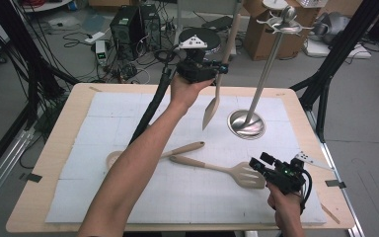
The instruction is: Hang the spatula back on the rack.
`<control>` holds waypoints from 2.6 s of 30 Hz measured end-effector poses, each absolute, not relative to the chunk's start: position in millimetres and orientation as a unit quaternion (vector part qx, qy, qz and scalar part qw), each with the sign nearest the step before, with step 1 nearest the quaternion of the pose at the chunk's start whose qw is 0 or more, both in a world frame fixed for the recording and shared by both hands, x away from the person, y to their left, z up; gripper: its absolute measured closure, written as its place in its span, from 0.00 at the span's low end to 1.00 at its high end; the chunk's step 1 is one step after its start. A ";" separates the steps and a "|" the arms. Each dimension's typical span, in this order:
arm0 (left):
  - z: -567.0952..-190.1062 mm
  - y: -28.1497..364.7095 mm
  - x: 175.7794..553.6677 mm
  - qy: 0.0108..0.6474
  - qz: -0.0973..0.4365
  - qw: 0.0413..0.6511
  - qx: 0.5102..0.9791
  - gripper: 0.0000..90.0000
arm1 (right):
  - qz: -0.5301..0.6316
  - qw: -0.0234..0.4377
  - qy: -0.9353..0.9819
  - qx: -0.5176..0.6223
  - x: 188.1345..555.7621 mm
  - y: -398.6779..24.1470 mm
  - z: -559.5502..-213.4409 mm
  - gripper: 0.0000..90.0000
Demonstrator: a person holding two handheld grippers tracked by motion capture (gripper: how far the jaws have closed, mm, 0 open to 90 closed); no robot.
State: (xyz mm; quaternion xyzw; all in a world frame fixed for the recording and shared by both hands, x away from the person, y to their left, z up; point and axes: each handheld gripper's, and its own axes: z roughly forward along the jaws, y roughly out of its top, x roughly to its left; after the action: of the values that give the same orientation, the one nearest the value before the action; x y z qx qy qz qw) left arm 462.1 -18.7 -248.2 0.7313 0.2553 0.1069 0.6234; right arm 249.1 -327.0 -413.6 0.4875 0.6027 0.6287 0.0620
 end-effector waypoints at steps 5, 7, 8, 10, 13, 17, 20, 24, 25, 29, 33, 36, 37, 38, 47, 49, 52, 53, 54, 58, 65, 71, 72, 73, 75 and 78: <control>-252.3 -24.0 474.5 0.265 0.103 0.612 0.738 0.86 | 0.629 0.059 0.601 0.489 250.3 -328.8 -414.2 0.19; -246.3 -29.7 475.5 0.253 0.108 0.617 0.737 0.86 | 0.630 0.061 0.600 0.489 251.1 -329.2 -414.4 0.19; -244.3 -31.0 476.2 0.250 0.105 0.619 0.737 0.86 | 0.631 0.061 0.600 0.488 251.3 -329.4 -414.2 0.19; -242.3 -35.6 478.7 0.250 0.095 0.626 0.732 0.86 | 0.631 0.061 0.600 0.488 251.1 -330.4 -413.5 0.19; -245.9 -39.9 480.2 0.247 0.082 0.630 0.732 0.86 | 0.633 0.062 0.598 0.487 249.8 -332.0 -413.1 0.19; -246.7 -47.6 481.0 0.238 0.074 0.632 0.734 0.86 | 0.633 0.062 0.597 0.489 247.8 -333.9 -413.5 0.19; -243.5 -52.4 482.5 0.237 0.073 0.635 0.731 0.86 | 0.633 0.063 0.596 0.490 246.6 -335.1 -413.0 0.19; -241.9 -57.3 486.8 0.239 0.079 0.620 0.743 0.86 | 0.636 0.068 0.593 0.490 245.5 -336.6 -412.6 0.19; -241.7 -58.7 487.5 0.239 0.079 0.618 0.745 0.86 | 0.636 0.066 0.592 0.491 245.0 -336.8 -412.4 0.19; -243.9 -62.6 489.7 0.241 0.080 0.611 0.750 0.86 | 0.636 0.068 0.590 0.492 244.3 -338.6 -412.0 0.19; -245.6 -66.0 490.4 0.240 0.080 0.606 0.754 0.86 | 0.638 0.067 0.588 0.493 243.3 -339.9 -411.7 0.19; -246.0 -68.4 490.0 0.239 0.084 0.602 0.757 0.86 | 0.638 0.068 0.587 0.493 243.1 -340.6 -411.7 0.19; -246.7 -68.8 490.5 0.240 0.085 0.599 0.759 0.86 | 0.639 0.067 0.586 0.493 243.0 -340.6 -411.5 0.19; -247.3 -69.0 490.9 0.241 0.086 0.596 0.761 0.86 | 0.639 0.067 0.587 0.493 242.9 -340.7 -411.3 0.19; -244.4 -71.2 488.5 0.245 0.097 0.590 0.764 0.86 | 0.642 0.064 0.582 0.495 241.9 -340.8 -410.5 0.19; -244.5 -71.8 488.6 0.244 0.098 0.587 0.765 0.86 | 0.643 0.065 0.582 0.493 241.8 -341.1 -410.2 0.19; -244.5 -73.7 487.1 0.242 0.098 0.586 0.767 0.86 | 0.644 0.065 0.581 0.493 241.4 -341.6 -409.8 0.19; -244.4 -74.4 486.4 0.242 0.099 0.585 0.767 0.86 | 0.644 0.066 0.581 0.493 241.5 -341.8 -410.0 0.19; -244.5 -75.1 486.0 0.241 0.100 0.585 0.768 0.86 | 0.644 0.067 0.580 0.494 241.7 -342.1 -410.2 0.19; -246.5 -77.3 487.1 0.248 0.098 0.580 0.770 0.86 | 0.650 0.060 0.575 0.494 241.6 -342.1 -409.9 0.19; -248.8 -78.3 490.4 0.256 0.086 0.588 0.762 0.86 | 0.653 0.053 0.570 0.495 241.4 -343.5 -409.7 0.19; -249.8 -78.3 491.9 0.259 0.088 0.582 0.766 0.86 | 0.657 0.052 0.567 0.494 241.3 -344.3 -409.4 0.19; -249.8 -78.7 491.9 0.259 0.087 0.582 0.766 0.86 | 0.657 0.051 0.567 0.495 241.0 -344.2 -409.3 0.19; -249.8 -79.0 491.9 0.257 0.087 0.581 0.768 0.86 | 0.657 0.051 0.567 0.495 241.1 -344.1 -409.3 0.19; -249.9 -79.7 491.6 0.255 0.087 0.580 0.769 0.86 | 0.657 0.051 0.566 0.496 241.2 -343.9 -409.3 0.19; -250.0 -79.4 492.1 0.255 0.090 0.576 0.771 0.86 | 0.657 0.051 0.565 0.496 241.1 -343.5 -409.4 0.19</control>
State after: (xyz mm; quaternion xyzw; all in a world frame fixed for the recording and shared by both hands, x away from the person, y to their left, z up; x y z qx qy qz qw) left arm 492.1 -79.4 -250.0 0.7712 0.2550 0.0903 0.5763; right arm 241.1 -343.5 -409.4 0.4958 0.5651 0.6575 0.0506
